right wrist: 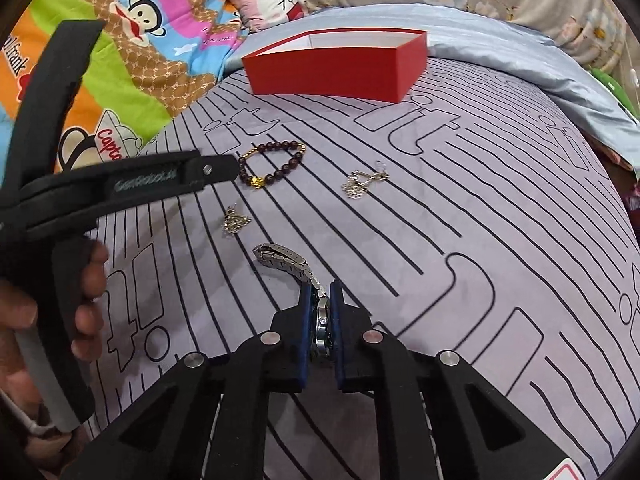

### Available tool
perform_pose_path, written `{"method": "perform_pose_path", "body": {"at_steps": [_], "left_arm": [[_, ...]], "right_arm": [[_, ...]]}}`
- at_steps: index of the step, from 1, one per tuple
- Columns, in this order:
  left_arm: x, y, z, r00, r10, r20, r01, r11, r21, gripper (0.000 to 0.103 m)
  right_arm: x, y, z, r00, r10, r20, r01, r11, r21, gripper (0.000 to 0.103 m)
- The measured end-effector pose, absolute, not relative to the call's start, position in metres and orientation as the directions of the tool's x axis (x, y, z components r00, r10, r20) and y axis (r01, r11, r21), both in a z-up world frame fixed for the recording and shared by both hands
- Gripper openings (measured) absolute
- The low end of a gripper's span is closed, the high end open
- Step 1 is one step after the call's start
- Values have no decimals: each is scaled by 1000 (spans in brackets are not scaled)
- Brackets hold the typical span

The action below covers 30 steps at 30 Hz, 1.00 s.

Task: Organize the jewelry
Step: 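Grasp black bead bracelet with left gripper while right grasps silver link band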

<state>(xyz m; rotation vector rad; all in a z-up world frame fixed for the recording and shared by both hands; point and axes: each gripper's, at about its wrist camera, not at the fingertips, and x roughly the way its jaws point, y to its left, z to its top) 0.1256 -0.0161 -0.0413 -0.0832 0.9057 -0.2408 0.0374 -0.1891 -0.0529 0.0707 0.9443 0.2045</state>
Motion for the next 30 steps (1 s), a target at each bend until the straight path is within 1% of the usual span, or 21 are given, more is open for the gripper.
{"method": "perform_pose_path", "body": {"at_steps": [5, 8, 10, 13, 14, 15, 16, 19, 23, 30], "left_arm": [[151, -23, -49, 592, -224, -774, 150, 974, -167, 54], [158, -26, -54, 588, -212, -781, 150, 977, -153, 46], [159, -30, -58, 594, -194, -781, 154, 980, -126, 37], [158, -33, -59, 607, -167, -777, 160, 983, -86, 29], [158, -33, -59, 610, -165, -775, 162, 983, -82, 25], [157, -33, -59, 612, -162, -774, 163, 984, -77, 14], [158, -33, -59, 611, -165, -775, 167, 983, -78, 10], [158, -30, -59, 603, -189, -775, 167, 980, -109, 8], [154, -24, -55, 597, -221, -771, 168, 975, -149, 7], [140, -15, -21, 618, -272, -737, 198, 962, -189, 7]], "right_arm": [[37, -196, -54, 566, 212, -797, -135, 977, 164, 9], [38, -198, -54, 563, 220, -796, -133, 975, 175, 9], [38, -198, -54, 564, 222, -796, -133, 975, 178, 9], [38, -198, -54, 563, 225, -795, -132, 974, 183, 9], [39, -198, -54, 562, 226, -795, -131, 974, 185, 9], [39, -198, -54, 561, 228, -796, -129, 974, 188, 9], [39, -199, -54, 560, 230, -796, -127, 973, 192, 9], [41, -200, -53, 557, 237, -796, -122, 971, 203, 9], [43, -204, -48, 560, 244, -792, -110, 969, 221, 9], [51, -214, -27, 599, 248, -762, -97, 966, 239, 8]]}}
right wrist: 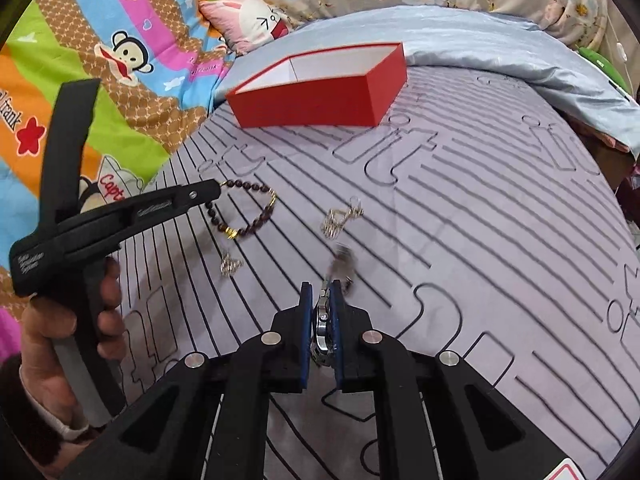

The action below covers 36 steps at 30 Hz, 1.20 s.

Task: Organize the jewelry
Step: 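Grasp black bead bracelet with left gripper while right grasps silver link band, then carry both pieces into the red box and open both grippers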

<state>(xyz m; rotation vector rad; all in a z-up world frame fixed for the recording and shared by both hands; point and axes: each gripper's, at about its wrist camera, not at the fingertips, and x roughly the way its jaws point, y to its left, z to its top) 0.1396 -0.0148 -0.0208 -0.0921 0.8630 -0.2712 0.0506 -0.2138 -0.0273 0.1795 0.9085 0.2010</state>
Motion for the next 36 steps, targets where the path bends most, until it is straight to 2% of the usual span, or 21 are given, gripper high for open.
{"method": "perform_pose_path", "body": {"at_steps": [11, 21, 27, 36], "left_arm": [[141, -7, 50, 672, -315, -671, 256, 948, -189, 7], [204, -12, 88, 741, -261, -619, 239, 963, -121, 8], [259, -19, 84, 745, -241, -622, 209, 970, -125, 8], [327, -39, 45, 701, -211, -681, 186, 976, -111, 8]], "right_arm": [[84, -224, 36, 703, 267, -659, -143, 961, 237, 9], [155, -224, 87, 755, 302, -582, -191, 950, 246, 9], [217, -220, 97, 747, 317, -584, -208, 946, 247, 9], [299, -211, 60, 683, 322, -656, -188, 945, 269, 9]]}}
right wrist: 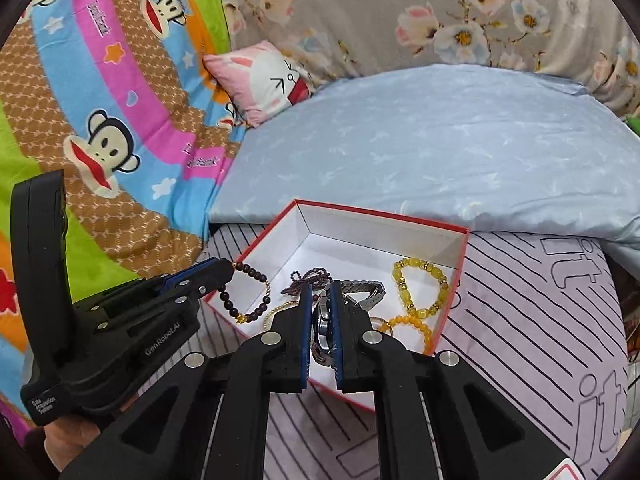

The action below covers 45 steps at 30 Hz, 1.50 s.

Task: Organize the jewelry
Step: 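Carry both pieces into the red box and open both grippers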

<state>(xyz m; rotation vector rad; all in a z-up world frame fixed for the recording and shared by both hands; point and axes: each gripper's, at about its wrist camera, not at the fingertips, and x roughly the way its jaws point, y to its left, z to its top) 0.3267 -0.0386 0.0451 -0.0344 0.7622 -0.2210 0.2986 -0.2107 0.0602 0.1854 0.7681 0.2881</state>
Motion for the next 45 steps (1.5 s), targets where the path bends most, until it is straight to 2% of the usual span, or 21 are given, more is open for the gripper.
{"method": "perform_pose_path", "body": {"at_steps": [9, 23, 24, 26, 27, 30, 34, 38, 40, 45], "left_arm": [[364, -49, 9, 660, -186, -728, 174, 980, -92, 8], [377, -48, -11, 635, -182, -751, 171, 981, -94, 8], [377, -48, -12, 633, -181, -753, 168, 981, -95, 8], [376, -46, -13, 636, -173, -752, 157, 983, -93, 8], [375, -46, -13, 638, -173, -751, 156, 983, -94, 9], [373, -44, -13, 639, -176, -749, 151, 983, -102, 14], [369, -43, -18, 626, -173, -760, 152, 984, -98, 14], [361, -42, -22, 624, -157, -765, 156, 985, -74, 14], [357, -42, -22, 624, -164, -764, 163, 983, -78, 14], [346, -48, -23, 631, -156, -760, 174, 983, -57, 15]], "right_arm": [[337, -208, 26, 646, 309, -698, -161, 949, 271, 9], [367, -200, 4, 631, 281, -723, -152, 959, 241, 11], [366, -200, 5, 641, 283, -713, -155, 958, 241, 13], [365, -200, 6, 659, 262, -705, -144, 964, 224, 37], [364, -200, 7, 670, 259, -696, -140, 964, 225, 40], [363, -200, 9, 676, 276, -683, -146, 959, 243, 41], [363, -191, 6, 671, 283, -685, -164, 958, 236, 42], [366, -185, 2, 682, 258, -684, -171, 966, 194, 49], [366, -186, 4, 696, 250, -673, -173, 968, 180, 57], [372, -196, 5, 719, 200, -666, -150, 980, 133, 58]]}}
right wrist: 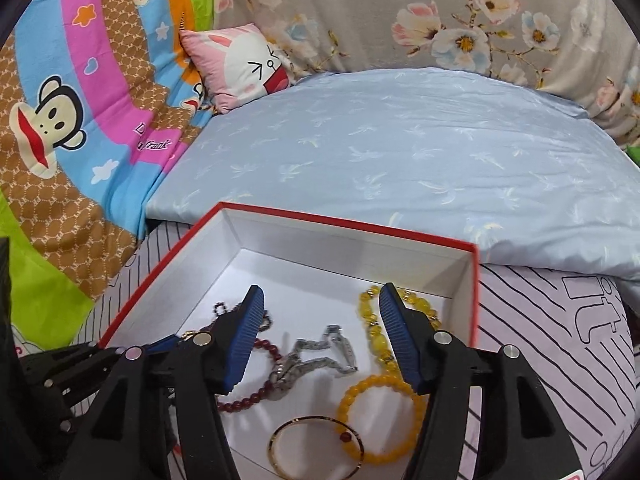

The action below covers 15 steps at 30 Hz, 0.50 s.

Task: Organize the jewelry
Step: 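Carry both pieces into the red box and open both grippers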

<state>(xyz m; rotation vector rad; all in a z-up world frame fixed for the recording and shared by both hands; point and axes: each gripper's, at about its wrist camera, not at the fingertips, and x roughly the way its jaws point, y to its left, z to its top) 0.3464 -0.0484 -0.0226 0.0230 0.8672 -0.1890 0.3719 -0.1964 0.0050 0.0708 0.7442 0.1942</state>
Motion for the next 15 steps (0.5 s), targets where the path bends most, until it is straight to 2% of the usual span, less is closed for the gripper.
{"method": "perform_pose_path", "body": {"at_steps": [2, 7, 15], "left_arm": [[343, -52, -24, 642, -139, -754, 172, 984, -35, 16], [340, -59, -24, 648, -132, -750, 169, 985, -27, 27], [330, -52, -7, 673, -122, -730, 137, 990, -39, 28]], "right_arm": [[375, -202, 4, 715, 200, -669, -139, 980, 144, 58], [379, -200, 5, 712, 189, -676, -145, 982, 121, 58], [345, -201, 25, 729, 183, -660, -146, 983, 111, 59]]}}
